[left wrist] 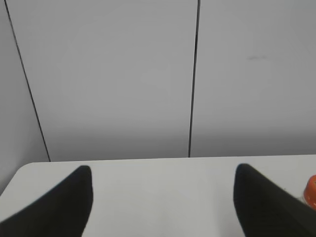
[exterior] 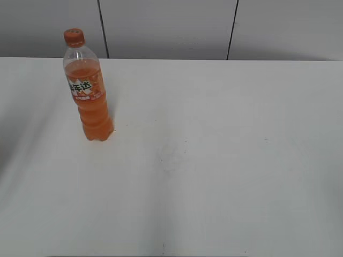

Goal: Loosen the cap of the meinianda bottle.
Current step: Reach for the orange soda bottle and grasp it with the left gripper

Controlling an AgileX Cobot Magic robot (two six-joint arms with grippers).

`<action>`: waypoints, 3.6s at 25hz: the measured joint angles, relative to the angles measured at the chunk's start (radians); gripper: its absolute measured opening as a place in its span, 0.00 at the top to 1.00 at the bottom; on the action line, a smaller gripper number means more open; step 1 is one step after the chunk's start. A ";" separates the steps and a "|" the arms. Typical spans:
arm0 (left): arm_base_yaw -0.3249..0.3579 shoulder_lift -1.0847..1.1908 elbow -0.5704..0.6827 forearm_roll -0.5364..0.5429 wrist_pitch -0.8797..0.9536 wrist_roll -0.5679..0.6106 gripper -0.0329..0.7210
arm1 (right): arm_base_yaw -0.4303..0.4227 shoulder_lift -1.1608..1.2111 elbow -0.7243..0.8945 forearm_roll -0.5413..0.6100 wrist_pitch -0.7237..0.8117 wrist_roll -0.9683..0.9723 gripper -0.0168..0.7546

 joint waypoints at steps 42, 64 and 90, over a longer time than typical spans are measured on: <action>0.116 0.816 0.182 0.840 -0.936 -0.184 0.25 | 0.000 0.000 0.000 0.000 0.000 0.000 0.34; 0.255 0.818 0.033 1.096 -0.937 -0.307 0.16 | 0.000 0.000 0.000 0.000 0.000 0.000 0.34; 0.111 1.174 -0.606 1.514 -0.938 -0.719 0.17 | 0.000 0.000 0.000 0.000 0.000 0.000 0.34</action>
